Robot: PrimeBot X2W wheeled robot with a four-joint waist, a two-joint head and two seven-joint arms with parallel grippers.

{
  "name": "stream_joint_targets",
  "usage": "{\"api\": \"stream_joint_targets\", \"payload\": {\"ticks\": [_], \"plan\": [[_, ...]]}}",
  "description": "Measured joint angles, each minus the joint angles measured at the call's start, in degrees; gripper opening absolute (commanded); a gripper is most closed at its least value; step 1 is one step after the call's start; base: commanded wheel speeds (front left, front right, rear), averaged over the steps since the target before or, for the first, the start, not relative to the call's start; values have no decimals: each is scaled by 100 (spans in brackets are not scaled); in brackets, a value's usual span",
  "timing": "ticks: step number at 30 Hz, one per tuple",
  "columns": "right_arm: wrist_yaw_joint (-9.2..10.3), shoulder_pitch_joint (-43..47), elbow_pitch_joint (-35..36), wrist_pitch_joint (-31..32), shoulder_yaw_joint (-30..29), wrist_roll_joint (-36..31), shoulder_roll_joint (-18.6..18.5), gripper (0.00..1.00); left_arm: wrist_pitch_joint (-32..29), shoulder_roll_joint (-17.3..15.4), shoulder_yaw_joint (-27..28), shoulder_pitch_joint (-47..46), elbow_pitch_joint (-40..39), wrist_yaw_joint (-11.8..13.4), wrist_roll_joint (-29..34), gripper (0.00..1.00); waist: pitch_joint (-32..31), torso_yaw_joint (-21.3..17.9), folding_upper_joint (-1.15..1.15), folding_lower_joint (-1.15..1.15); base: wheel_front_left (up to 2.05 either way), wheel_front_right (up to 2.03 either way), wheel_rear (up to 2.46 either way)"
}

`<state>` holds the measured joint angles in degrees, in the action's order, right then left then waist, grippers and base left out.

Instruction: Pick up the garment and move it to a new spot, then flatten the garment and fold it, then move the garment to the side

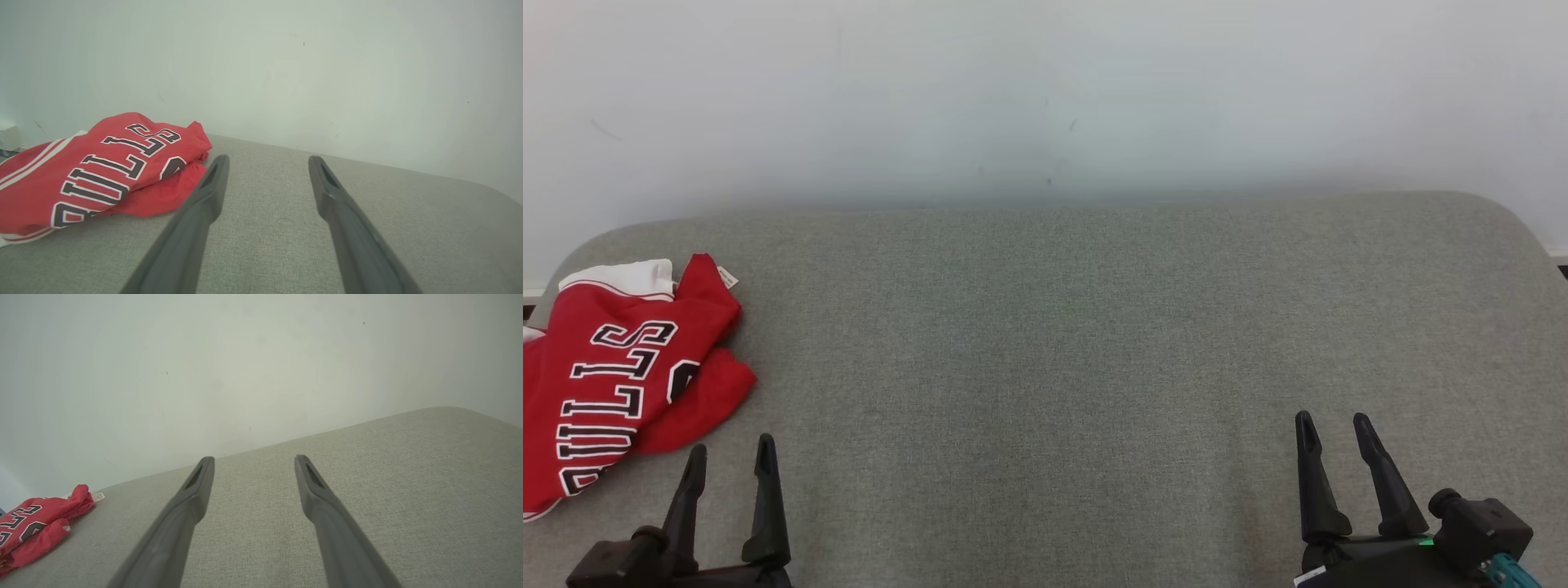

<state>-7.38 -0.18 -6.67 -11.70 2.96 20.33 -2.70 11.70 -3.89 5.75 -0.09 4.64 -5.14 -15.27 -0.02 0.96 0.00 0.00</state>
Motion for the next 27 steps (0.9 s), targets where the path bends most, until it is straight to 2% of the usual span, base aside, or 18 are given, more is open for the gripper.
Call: {"api": "stream_joint_targets", "payload": {"ticks": [27], "plan": [[-1,78,33,-297,45,-1074,-8,100,297,-35,13,133,-87,-77,1038,100,-67,68,0,0,0,0,0]]}}
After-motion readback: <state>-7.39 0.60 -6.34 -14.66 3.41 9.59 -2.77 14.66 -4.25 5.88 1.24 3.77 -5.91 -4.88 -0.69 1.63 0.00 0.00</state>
